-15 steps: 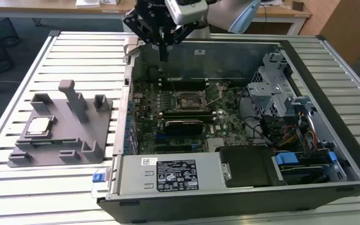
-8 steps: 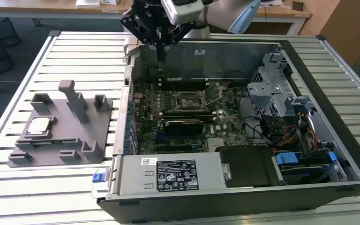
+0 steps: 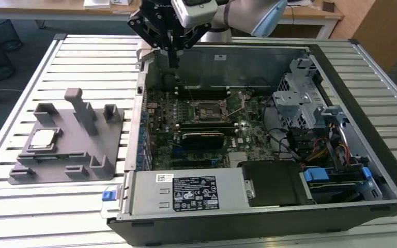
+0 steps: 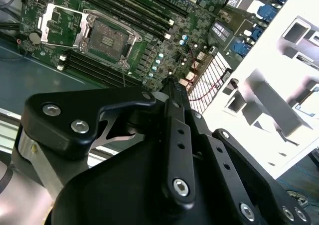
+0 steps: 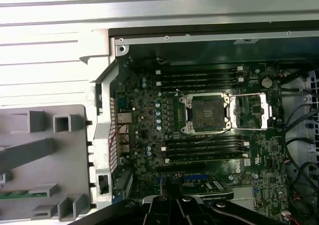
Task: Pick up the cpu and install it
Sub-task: 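Reach for the cpu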
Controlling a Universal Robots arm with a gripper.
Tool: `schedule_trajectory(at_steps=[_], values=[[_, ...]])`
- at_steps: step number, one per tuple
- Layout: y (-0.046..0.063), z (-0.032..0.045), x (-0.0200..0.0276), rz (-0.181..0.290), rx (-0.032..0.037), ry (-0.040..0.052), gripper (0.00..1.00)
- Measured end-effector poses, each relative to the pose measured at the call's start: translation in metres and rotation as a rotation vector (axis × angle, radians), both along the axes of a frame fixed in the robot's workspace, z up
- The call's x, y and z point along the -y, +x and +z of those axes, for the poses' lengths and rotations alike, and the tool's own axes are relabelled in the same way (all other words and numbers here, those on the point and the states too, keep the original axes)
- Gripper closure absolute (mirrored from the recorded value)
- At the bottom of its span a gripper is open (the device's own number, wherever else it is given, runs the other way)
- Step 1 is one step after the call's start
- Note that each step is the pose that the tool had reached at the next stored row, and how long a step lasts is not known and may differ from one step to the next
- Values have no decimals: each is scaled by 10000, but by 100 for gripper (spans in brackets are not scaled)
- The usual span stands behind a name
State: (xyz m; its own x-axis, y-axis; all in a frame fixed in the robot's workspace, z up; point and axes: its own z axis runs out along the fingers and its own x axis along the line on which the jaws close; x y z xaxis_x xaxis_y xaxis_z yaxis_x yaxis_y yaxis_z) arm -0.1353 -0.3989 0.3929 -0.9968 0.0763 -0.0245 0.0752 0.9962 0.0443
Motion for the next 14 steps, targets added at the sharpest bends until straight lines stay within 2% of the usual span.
schedule_trajectory(at_steps=[14], values=[[-81, -3, 0, 1, 0, 0, 89]])
